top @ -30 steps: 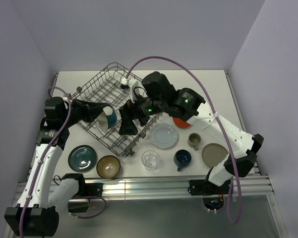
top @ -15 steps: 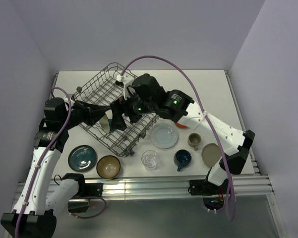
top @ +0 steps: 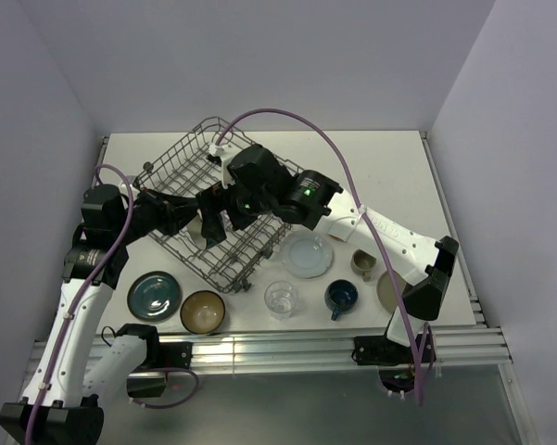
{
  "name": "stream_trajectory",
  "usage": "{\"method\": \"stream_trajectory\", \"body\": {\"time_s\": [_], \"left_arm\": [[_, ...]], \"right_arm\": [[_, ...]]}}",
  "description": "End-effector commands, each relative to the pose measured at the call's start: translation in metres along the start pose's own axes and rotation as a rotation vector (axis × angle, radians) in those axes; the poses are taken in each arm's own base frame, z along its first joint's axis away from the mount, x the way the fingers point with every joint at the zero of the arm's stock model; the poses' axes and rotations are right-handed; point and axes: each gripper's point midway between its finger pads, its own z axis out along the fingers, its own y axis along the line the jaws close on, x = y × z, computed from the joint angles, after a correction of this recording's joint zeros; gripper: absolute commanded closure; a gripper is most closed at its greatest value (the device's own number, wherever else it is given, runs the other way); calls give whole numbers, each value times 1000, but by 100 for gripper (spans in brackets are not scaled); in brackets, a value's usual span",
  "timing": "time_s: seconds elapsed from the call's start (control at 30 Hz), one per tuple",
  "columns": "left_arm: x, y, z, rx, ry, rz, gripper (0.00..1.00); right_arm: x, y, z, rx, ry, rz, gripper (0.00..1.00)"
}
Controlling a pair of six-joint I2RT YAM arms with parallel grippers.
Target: Load the mixed dishes into the dish rack
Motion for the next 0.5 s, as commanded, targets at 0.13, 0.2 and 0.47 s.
{"method": "stream_trajectory", "body": {"time_s": [0.13,0.2,0.47], "left_arm": [[19,-46,-19,143,26,78,100],[20,-48,-19,146,26,83,100],[20,-45,-20,150,29,85,100]], "right_arm": [[-22,14,-6,-54,-90,22,0],[-23,16,-6,-60,-89,26,0],[-20,23,-4,-104,-85,46,7]]}}
